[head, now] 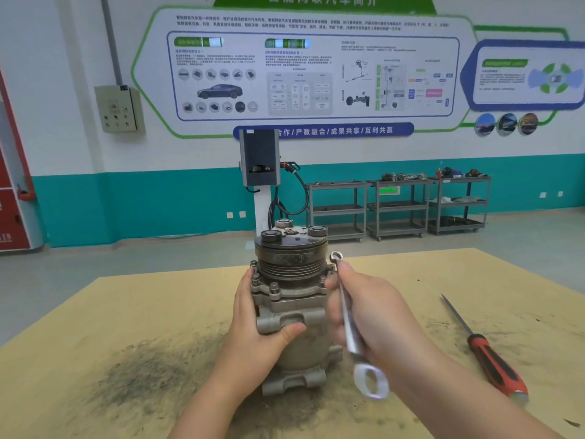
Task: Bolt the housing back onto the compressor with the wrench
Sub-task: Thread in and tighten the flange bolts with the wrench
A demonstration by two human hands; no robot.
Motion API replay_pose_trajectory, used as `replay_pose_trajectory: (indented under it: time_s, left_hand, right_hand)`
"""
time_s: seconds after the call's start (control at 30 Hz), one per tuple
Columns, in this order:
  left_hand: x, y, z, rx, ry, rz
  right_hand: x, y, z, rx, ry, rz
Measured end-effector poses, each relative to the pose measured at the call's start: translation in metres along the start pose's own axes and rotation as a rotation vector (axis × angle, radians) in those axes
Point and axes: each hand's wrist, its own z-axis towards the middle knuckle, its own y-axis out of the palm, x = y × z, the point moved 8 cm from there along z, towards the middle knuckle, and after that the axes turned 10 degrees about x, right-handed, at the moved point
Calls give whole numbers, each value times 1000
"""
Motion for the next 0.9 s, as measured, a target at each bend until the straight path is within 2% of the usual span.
replay_pose_trajectory:
  time_s: [0.07, 0.3, 0.47, 0.73, 0.9]
  left_hand:
    - [-6, 1, 4, -13, 4, -22]
    - [-11, 2, 4, -29, -1, -17]
    - [-11, 2, 5, -37, -3, -16]
    - [-11, 1, 5, -23, 4, -2]
    - [-11, 1, 5, -21, -2, 20]
  right_hand:
    - [2, -12, 3, -11, -14, -89]
    - [10, -18, 1, -155, 36, -135]
    - [1, -16, 2, -260, 49, -305]
    - [-22, -24, 24, -494, 287, -590]
    - [-24, -27, 32, -539, 338, -558]
